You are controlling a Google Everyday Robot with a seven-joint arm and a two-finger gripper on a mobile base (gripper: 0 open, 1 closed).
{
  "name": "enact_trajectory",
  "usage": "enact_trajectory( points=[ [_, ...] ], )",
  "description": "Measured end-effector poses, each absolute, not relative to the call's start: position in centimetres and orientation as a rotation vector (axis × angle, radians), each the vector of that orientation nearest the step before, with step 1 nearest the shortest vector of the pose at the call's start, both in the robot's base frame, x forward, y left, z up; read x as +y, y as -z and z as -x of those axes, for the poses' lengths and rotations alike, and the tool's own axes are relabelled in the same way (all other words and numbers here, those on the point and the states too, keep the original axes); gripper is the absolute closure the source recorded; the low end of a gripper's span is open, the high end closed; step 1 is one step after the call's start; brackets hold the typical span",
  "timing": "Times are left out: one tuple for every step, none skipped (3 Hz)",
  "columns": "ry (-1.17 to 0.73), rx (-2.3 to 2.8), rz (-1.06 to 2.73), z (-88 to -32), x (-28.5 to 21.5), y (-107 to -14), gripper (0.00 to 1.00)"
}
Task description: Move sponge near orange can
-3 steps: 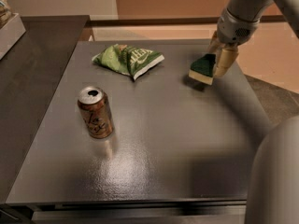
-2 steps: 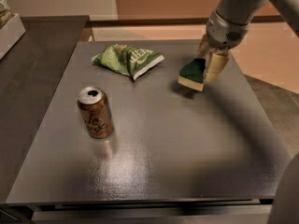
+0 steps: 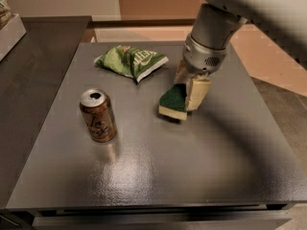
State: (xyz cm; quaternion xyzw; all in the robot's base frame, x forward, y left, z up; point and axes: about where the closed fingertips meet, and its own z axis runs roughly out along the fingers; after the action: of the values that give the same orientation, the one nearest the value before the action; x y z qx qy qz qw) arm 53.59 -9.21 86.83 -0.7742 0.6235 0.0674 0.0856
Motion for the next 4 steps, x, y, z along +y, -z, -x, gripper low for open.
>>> enact_trajectory(
  points=[
    [-0.216, 1.798, 2.363, -52.4, -6.3, -86.0, 1.0],
    [-0.224, 1.733, 2.402, -52.0, -3.7, -86.1, 1.0],
    [-0.228, 1.688, 2.43, -51.7, -1.7, -86.0, 1.0],
    [-0.225, 1.667, 2.439, -51.7, -0.5, -86.1, 0.85]
  ],
)
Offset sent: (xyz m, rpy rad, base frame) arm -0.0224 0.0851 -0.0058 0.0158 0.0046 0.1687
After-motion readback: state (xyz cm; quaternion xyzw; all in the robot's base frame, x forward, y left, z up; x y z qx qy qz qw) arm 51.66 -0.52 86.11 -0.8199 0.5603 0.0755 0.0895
